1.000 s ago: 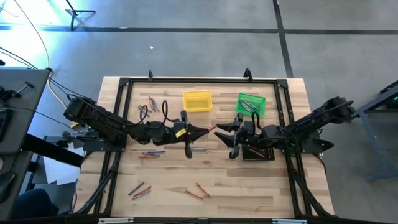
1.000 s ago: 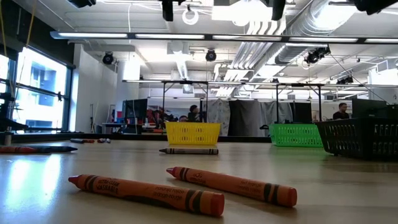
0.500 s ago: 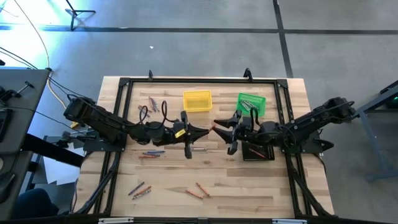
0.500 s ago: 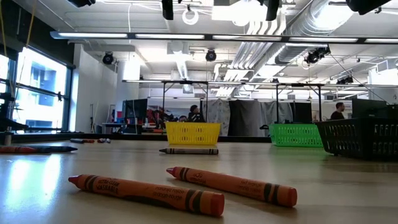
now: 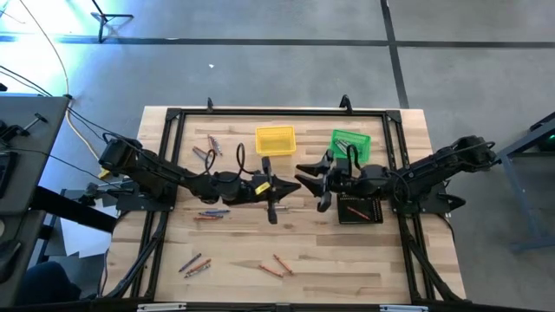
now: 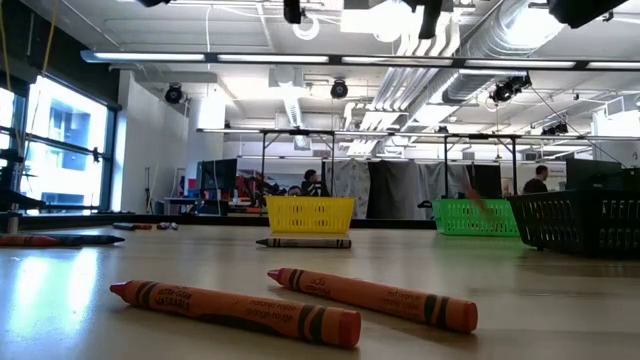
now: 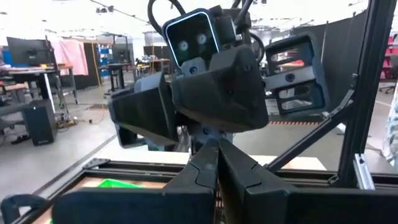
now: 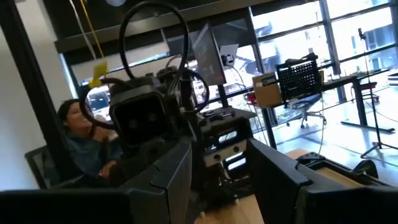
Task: Sort crayons
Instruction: Put the orange crayon into the black basket
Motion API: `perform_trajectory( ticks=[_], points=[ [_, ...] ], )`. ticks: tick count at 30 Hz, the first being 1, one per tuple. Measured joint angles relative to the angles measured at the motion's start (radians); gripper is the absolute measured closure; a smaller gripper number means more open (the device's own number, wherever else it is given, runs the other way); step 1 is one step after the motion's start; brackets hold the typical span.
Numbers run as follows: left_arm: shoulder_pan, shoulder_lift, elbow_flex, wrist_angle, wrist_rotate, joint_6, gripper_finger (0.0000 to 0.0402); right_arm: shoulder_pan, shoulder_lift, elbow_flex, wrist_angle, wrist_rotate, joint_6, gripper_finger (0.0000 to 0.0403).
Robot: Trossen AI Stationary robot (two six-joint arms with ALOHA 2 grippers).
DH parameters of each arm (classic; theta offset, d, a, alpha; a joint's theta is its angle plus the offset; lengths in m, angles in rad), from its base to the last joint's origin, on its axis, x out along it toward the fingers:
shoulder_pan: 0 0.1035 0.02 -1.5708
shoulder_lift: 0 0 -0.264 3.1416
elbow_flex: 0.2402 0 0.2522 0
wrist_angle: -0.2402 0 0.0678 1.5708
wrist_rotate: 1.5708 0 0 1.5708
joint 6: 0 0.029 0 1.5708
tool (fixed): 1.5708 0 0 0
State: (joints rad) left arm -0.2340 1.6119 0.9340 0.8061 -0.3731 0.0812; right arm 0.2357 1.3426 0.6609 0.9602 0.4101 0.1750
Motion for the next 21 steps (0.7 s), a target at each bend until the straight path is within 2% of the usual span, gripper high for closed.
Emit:
perform_trajectory(
  ticks=[3, 6, 12, 16, 21],
  points=[
    [0.0, -0.001, 0.004, -0.02, -0.008, 0.007, 0.0401, 0.004, -0.001, 0.0, -0.022, 0.0, 0.006, 0.0282],
    [-0.003, -0.015, 0.005, -0.128, -0.034, 0.002, 0.0401, 0.021, -0.005, 0.0, -0.046, 0.0, 0.008, 0.0315],
    [-0.004, -0.022, 0.005, -0.498, -0.066, -0.081, 0.0401, 0.054, -0.054, 0.0, -0.29, 0.0, 0.111, 0.0372],
    [0.028, -0.021, 0.004, -0.743, -0.105, -0.135, 0.0401, 0.043, -0.11, 0.0, -0.469, 0.001, 0.18, 0.0376],
    [0.069, -0.021, 0.004, -0.948, -0.176, -0.14, 0.0387, 0.015, -0.163, 0.0, -0.698, -0.002, 0.313, 0.0344]
  ],
)
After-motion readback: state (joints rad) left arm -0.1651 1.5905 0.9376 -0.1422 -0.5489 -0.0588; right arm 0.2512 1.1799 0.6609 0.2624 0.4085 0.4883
